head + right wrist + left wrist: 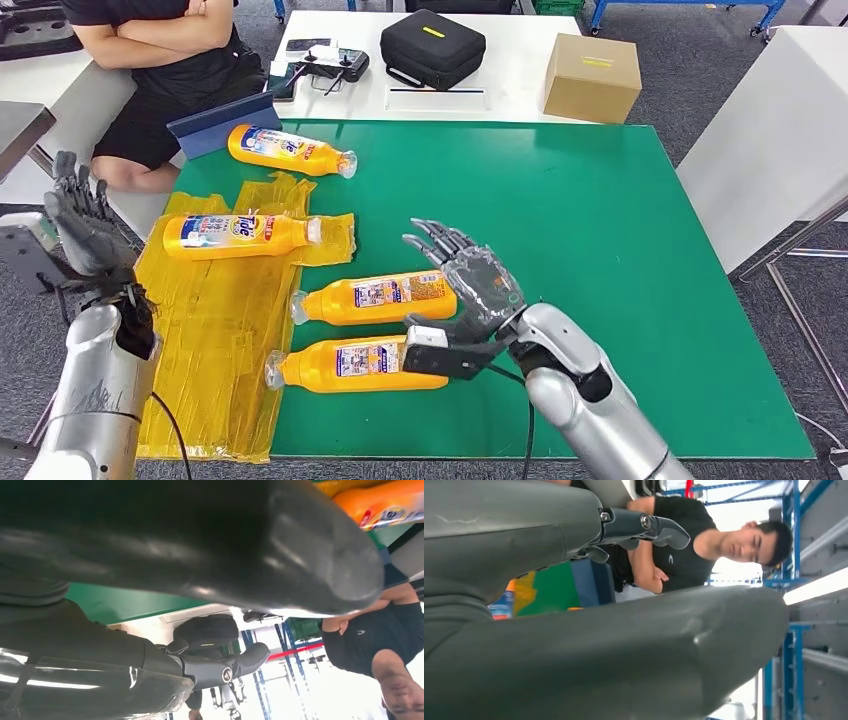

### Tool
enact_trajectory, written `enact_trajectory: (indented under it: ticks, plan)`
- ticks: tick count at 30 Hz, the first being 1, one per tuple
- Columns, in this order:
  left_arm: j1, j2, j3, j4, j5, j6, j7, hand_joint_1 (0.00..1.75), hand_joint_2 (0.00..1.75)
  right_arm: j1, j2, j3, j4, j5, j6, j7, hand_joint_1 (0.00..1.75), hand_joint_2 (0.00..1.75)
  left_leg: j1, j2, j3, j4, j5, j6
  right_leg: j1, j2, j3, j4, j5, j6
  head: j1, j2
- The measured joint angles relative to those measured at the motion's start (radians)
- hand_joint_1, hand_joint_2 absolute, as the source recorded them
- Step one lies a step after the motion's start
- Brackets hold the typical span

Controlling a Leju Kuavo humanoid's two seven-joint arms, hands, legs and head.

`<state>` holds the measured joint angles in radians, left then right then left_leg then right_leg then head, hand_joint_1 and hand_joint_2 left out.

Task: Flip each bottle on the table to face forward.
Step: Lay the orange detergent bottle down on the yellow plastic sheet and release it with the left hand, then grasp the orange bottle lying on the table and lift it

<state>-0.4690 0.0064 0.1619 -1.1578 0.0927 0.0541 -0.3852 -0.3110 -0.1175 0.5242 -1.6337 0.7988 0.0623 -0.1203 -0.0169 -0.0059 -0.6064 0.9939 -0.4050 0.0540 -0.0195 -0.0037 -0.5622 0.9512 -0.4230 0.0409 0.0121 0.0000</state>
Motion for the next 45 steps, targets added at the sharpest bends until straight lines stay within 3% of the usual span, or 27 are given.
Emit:
enact_trajectory:
  ticks: [4, 9, 13, 31, 45]
  plan:
    - [0.101, 0.000, 0.010, -0.102, 0.037, -0.004, -0.005, 0.00, 0.00, 0.084, -0.011, 0.003, -0.063, 0.022, -0.028, -0.003, 0.00, 0.00, 0.000, 0.000, 0.000, 0.000, -0.001, 0.000, 0.000, 0.001, -0.001, 0.000, 0.000, 0.000, 0.000, 0.000]
    - [0.170, 0.000, 0.012, -0.182, 0.032, 0.010, -0.009, 0.00, 0.00, 0.137, -0.015, 0.010, -0.104, 0.031, -0.034, -0.016, 0.00, 0.00, 0.000, 0.000, 0.000, 0.000, 0.000, 0.000, 0.000, 0.000, -0.001, -0.001, 0.000, 0.000, 0.000, 0.000]
    - [0.184, 0.000, 0.011, -0.197, 0.024, 0.018, -0.003, 0.00, 0.00, 0.172, -0.013, 0.031, -0.115, 0.039, -0.034, -0.015, 0.00, 1.75, 0.000, 0.000, 0.000, 0.000, 0.000, 0.000, 0.000, 0.000, -0.001, -0.001, 0.001, 0.000, 0.000, 0.000]
    - [0.174, -0.001, 0.008, -0.169, 0.030, 0.018, -0.022, 0.00, 0.00, 0.165, 0.036, 0.056, 0.014, 0.159, -0.050, 0.051, 0.00, 1.75, 0.000, 0.000, 0.001, 0.000, 0.000, 0.000, 0.000, 0.001, -0.001, 0.000, 0.001, 0.000, 0.000, 0.000]
    - [0.073, -0.009, -0.042, -0.046, 0.038, 0.000, -0.047, 0.00, 0.00, 0.104, 0.124, 0.059, 0.244, 0.236, -0.062, 0.099, 0.00, 1.75, 0.000, 0.001, 0.001, 0.000, 0.001, 0.000, 0.000, 0.000, 0.000, 0.000, 0.001, 0.000, 0.000, 0.000]
